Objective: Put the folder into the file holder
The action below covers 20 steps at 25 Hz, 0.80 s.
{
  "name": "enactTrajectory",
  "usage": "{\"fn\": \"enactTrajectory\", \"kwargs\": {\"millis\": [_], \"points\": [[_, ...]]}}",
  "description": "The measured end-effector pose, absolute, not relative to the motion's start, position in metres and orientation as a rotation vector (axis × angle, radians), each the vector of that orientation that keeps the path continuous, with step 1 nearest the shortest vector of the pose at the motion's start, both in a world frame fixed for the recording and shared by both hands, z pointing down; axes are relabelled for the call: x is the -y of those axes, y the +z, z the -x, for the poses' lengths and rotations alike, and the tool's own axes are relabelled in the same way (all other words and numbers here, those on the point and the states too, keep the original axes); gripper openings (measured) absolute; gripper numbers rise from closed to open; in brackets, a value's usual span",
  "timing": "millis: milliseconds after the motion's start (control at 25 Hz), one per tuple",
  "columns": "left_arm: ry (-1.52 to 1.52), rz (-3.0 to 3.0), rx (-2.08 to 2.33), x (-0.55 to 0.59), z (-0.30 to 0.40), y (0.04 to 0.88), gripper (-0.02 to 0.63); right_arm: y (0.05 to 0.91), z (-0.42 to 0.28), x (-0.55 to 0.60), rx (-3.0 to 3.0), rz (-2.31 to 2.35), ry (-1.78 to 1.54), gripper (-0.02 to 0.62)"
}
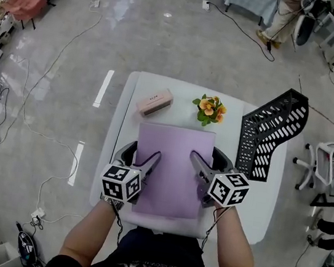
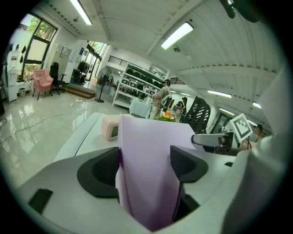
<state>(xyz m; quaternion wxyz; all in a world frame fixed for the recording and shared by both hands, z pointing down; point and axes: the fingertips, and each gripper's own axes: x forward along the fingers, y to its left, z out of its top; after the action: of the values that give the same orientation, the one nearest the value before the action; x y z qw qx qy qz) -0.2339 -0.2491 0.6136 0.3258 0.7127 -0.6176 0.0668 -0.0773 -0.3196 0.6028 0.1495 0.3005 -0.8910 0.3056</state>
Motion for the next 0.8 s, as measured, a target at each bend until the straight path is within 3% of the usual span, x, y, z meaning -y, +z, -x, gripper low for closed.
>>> {"fn": "enactTrajectory", "kwargs": {"millis": [800], "points": [[0.105,-2.179,1.789,0.206,0.231,0.491,0.347,0.468,0.067,0.252,2.867,-0.97,0.423,0.322]]}}
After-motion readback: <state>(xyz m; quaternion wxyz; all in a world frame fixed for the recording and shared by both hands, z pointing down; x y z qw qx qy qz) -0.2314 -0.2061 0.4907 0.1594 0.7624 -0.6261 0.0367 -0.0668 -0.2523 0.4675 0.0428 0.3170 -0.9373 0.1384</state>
